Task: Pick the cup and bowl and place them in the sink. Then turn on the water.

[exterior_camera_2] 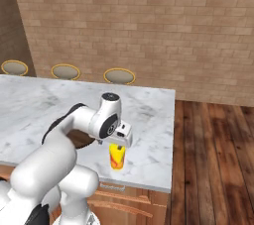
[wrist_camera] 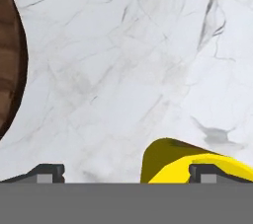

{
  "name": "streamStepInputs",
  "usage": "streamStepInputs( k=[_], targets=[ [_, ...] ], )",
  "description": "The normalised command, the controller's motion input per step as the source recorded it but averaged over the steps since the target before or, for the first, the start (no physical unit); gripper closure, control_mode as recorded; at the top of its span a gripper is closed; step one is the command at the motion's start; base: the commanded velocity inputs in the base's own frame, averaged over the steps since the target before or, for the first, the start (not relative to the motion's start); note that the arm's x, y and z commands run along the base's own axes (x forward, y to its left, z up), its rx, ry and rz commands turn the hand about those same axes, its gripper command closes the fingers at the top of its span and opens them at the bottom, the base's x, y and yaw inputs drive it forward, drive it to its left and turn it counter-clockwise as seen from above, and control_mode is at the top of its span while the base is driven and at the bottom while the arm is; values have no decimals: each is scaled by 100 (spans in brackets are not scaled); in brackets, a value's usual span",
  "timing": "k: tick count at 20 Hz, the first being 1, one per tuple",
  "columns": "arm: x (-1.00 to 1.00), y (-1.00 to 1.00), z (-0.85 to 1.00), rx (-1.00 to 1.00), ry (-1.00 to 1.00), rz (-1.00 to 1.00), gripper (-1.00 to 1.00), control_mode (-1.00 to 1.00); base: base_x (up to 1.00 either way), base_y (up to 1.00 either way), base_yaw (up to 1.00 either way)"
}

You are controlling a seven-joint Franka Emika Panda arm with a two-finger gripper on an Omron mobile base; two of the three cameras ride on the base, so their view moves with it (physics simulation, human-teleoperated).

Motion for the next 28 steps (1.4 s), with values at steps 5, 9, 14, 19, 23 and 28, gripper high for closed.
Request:
streamStepInputs(
  k=[5, 9, 14, 19, 23, 28],
  targets=[
    [5, -3, -20, 0, 0, 0, -100, -100, 0, 0, 0],
    [2, -3, -18, 0, 0, 0, -100, -100, 0, 0, 0],
    [-1, -1, -15, 0, 0, 0, 100, -100, 0, 0, 0],
    [-5, 0, -4, 0, 0, 0, 100, -100, 0, 0, 0],
    [-7, 0, 0, -2, 4, 0, 100, -100, 0, 0, 0],
    [-11, 0, 0, -4, 15, 0, 100, -100, 0, 0, 0]
  ],
)
